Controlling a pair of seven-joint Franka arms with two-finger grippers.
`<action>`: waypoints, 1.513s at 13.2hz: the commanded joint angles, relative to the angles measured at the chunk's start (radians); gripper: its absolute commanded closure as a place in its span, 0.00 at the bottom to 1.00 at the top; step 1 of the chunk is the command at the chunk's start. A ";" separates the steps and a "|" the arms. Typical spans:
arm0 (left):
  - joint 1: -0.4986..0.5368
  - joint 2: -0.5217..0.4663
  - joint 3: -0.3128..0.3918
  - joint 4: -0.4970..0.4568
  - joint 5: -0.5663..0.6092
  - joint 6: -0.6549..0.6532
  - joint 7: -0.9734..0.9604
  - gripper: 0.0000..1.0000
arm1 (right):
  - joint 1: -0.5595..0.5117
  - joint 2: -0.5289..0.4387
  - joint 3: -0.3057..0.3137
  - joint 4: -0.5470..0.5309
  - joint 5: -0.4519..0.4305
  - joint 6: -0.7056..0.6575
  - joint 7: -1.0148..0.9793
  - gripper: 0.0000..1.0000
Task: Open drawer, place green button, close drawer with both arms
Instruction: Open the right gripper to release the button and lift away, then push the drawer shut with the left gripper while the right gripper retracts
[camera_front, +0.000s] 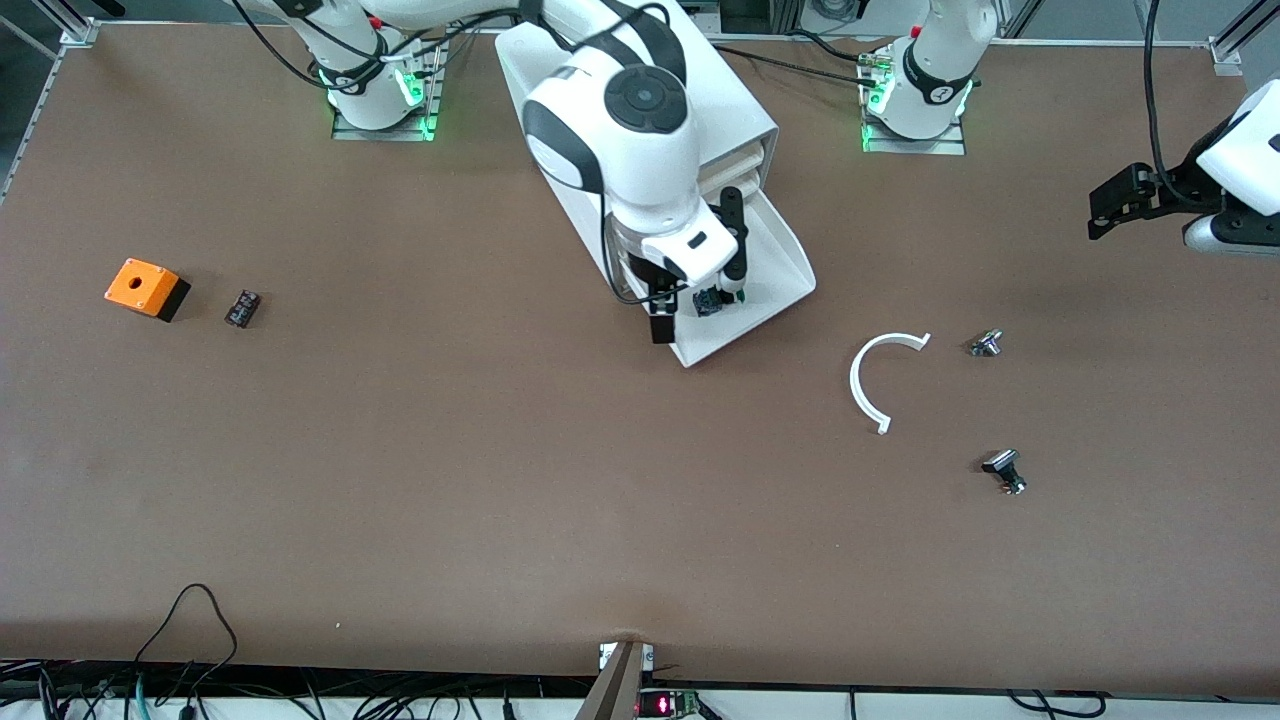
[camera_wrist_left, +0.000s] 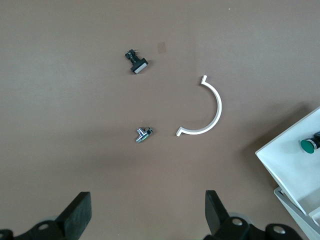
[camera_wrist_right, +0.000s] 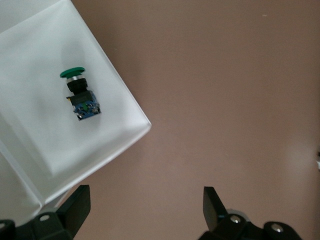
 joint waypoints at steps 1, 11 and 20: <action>-0.001 0.046 -0.019 0.040 -0.014 -0.013 0.010 0.00 | -0.051 -0.095 0.009 -0.030 0.005 -0.022 0.036 0.00; 0.004 0.245 -0.074 -0.039 -0.014 0.145 0.012 0.00 | -0.096 -0.286 -0.184 -0.345 0.005 -0.022 0.692 0.00; -0.033 0.273 -0.083 -0.166 -0.153 0.328 -0.312 0.00 | -0.169 -0.295 -0.232 -0.453 0.018 -0.107 1.703 0.00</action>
